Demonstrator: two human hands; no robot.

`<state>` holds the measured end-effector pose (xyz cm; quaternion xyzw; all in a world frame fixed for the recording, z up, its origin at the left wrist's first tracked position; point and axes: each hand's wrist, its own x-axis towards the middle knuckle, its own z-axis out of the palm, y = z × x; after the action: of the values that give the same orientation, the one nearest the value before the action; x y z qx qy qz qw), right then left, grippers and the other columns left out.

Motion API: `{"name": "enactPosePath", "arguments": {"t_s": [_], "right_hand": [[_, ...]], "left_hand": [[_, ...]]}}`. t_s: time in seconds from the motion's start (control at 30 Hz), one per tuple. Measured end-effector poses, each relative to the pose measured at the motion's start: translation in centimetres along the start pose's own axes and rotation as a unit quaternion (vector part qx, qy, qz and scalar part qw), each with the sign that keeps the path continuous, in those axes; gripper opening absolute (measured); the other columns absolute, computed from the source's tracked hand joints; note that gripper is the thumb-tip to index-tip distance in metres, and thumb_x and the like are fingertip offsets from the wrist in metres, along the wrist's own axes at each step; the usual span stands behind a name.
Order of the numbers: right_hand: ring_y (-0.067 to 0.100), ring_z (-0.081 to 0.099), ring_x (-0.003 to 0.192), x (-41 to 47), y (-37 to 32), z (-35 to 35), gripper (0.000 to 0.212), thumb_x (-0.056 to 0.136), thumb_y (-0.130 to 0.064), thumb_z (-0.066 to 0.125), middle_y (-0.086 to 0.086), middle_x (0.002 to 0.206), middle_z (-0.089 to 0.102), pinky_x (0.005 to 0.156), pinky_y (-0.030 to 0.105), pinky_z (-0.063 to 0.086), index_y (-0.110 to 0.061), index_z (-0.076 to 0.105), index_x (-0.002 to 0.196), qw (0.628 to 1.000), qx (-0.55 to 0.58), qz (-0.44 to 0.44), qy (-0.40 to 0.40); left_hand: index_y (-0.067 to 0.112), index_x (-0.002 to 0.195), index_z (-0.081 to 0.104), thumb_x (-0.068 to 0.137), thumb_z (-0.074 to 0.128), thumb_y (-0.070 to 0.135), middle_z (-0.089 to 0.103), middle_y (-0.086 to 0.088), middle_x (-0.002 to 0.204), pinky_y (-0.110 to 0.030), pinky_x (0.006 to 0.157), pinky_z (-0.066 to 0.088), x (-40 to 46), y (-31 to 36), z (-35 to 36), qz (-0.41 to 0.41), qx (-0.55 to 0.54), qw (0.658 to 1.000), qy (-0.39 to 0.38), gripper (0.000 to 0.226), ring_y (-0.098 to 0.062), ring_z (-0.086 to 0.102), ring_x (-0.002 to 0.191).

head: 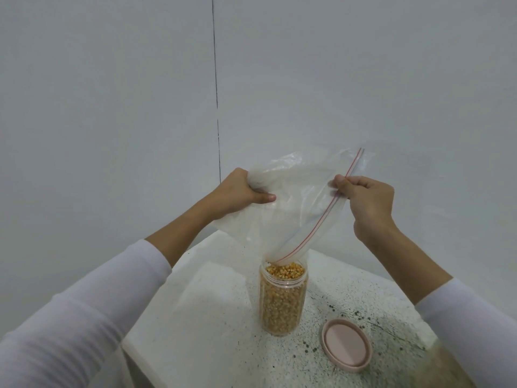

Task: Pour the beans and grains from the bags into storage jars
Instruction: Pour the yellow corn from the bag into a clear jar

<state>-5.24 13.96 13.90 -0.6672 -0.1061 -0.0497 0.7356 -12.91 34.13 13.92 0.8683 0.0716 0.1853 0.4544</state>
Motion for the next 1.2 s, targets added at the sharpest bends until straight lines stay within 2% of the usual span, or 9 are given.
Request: {"name": "enactPosePath", "arguments": {"t_s": [0.1, 0.17, 0.33, 0.5, 0.63, 0.83, 0.97, 1.03, 1.2], "right_hand": [[0.013, 0.064, 0.077, 0.0, 0.1, -0.2, 0.011, 0.085, -0.014, 0.069, 0.001, 0.081, 0.07, 0.08, 0.018, 0.035, -0.015, 0.07, 0.074, 1.0, 0.005, 0.002, -0.002], [0.013, 0.064, 0.075, 0.1, -0.1, -0.3, 0.011, 0.085, -0.014, 0.069, 0.0, 0.081, 0.07, 0.079, 0.017, 0.035, -0.015, 0.07, 0.074, 1.0, 0.009, 0.0, -0.003], [0.015, 0.065, 0.079, 0.2, -0.6, -0.4, 0.012, 0.085, -0.014, 0.07, 0.0, 0.08, 0.071, 0.084, 0.02, 0.038, -0.016, 0.07, 0.072, 1.0, 0.008, -0.011, 0.002], [0.01, 0.064, 0.071, 0.2, -1.1, -0.5, 0.007, 0.085, -0.014, 0.069, -0.002, 0.08, 0.07, 0.067, 0.01, 0.035, -0.011, 0.07, 0.079, 1.0, 0.016, -0.017, 0.002], [0.008, 0.064, 0.069, 0.1, -1.0, -0.6, 0.008, 0.085, -0.014, 0.069, -0.002, 0.08, 0.071, 0.066, 0.01, 0.035, -0.013, 0.07, 0.077, 1.0, 0.018, -0.012, 0.004], [0.008, 0.063, 0.07, 0.0, -1.1, -0.6, 0.007, 0.084, -0.015, 0.07, -0.002, 0.08, 0.071, 0.068, 0.01, 0.036, -0.012, 0.07, 0.077, 1.0, 0.022, -0.01, 0.001], [0.009, 0.063, 0.07, 0.0, -0.9, -0.7, 0.008, 0.084, -0.014, 0.071, -0.002, 0.079, 0.071, 0.07, 0.01, 0.037, -0.013, 0.071, 0.075, 1.0, 0.023, -0.01, -0.006], [0.007, 0.062, 0.071, -0.1, -0.8, -0.7, 0.008, 0.084, -0.014, 0.071, -0.002, 0.079, 0.07, 0.07, 0.009, 0.036, -0.013, 0.071, 0.076, 1.0, 0.023, -0.008, -0.004], [0.007, 0.062, 0.069, 0.0, -1.4, -0.6, 0.009, 0.084, -0.015, 0.071, -0.002, 0.079, 0.071, 0.07, 0.008, 0.035, -0.014, 0.071, 0.075, 1.0, 0.019, -0.021, -0.01]], "left_hand": [[0.013, 0.082, 0.067, 0.078, 0.078, 0.014, 0.064, 0.0, 0.07, -0.022, 0.056, 0.046, -0.1, 0.0, 0.2, -0.013, -0.004, 1.0, -0.004, 0.011, -0.013, 0.059, 0.06], [0.017, 0.077, 0.065, 0.078, 0.077, 0.014, 0.06, 0.005, 0.062, -0.017, 0.049, 0.043, -0.1, 0.0, 0.2, -0.014, -0.006, 1.0, -0.001, 0.013, -0.007, 0.055, 0.052], [0.013, 0.08, 0.066, 0.079, 0.077, 0.014, 0.058, 0.0, 0.064, -0.019, 0.049, 0.041, -0.2, 0.6, 0.0, -0.008, -0.017, 1.0, 0.004, 0.011, -0.013, 0.053, 0.056], [0.01, 0.078, 0.065, 0.079, 0.077, 0.013, 0.053, 0.008, 0.049, -0.015, 0.042, 0.036, -0.1, 0.9, -0.1, -0.007, -0.027, 1.0, 0.012, 0.012, -0.004, 0.047, 0.041], [0.014, 0.071, 0.063, 0.079, 0.076, 0.011, 0.051, 0.012, 0.042, -0.014, 0.041, 0.036, -0.1, 0.8, -0.1, -0.007, -0.037, 0.999, 0.008, 0.015, -0.001, 0.046, 0.038], [0.01, 0.079, 0.067, 0.079, 0.077, 0.014, 0.059, 0.0, 0.061, -0.017, 0.046, 0.042, -0.2, 0.5, -0.1, -0.007, -0.041, 0.999, 0.014, 0.011, -0.007, 0.054, 0.048], [0.013, 0.079, 0.067, 0.079, 0.076, 0.014, 0.062, 0.0, 0.064, -0.016, 0.047, 0.044, -0.3, 0.2, 0.0, -0.006, -0.045, 0.999, 0.015, 0.009, -0.005, 0.058, 0.05], [0.012, 0.082, 0.068, 0.079, 0.077, 0.016, 0.063, -0.002, 0.068, -0.018, 0.05, 0.046, -0.3, 0.1, -0.1, -0.01, -0.045, 0.999, 0.015, 0.01, -0.011, 0.059, 0.056], [-0.002, 0.096, 0.069, 0.079, 0.077, 0.018, 0.066, -0.014, 0.081, -0.027, 0.061, 0.049, -0.2, 0.0, -0.5, -0.008, -0.055, 0.998, 0.022, 0.028, -0.021, 0.062, 0.069]]}}
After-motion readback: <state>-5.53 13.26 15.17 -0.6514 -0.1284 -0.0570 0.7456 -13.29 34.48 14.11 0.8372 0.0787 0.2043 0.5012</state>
